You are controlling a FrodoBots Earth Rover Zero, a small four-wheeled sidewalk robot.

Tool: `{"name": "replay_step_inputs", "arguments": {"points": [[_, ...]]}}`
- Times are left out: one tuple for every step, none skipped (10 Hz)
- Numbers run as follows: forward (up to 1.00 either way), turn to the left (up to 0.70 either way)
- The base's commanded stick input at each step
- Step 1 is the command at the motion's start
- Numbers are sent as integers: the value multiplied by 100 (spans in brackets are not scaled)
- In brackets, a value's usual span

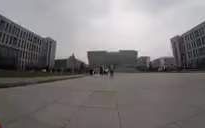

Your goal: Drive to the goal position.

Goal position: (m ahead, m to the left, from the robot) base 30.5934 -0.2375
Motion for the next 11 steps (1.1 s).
{"name": "replay_step_inputs", "arguments": {"points": [[70, -1], [70, -1], [70, -1], [70, -1], [70, -1], [70, -1], [70, -1], [70, -1], [70, -1], [70, -1], [70, -1]]}}
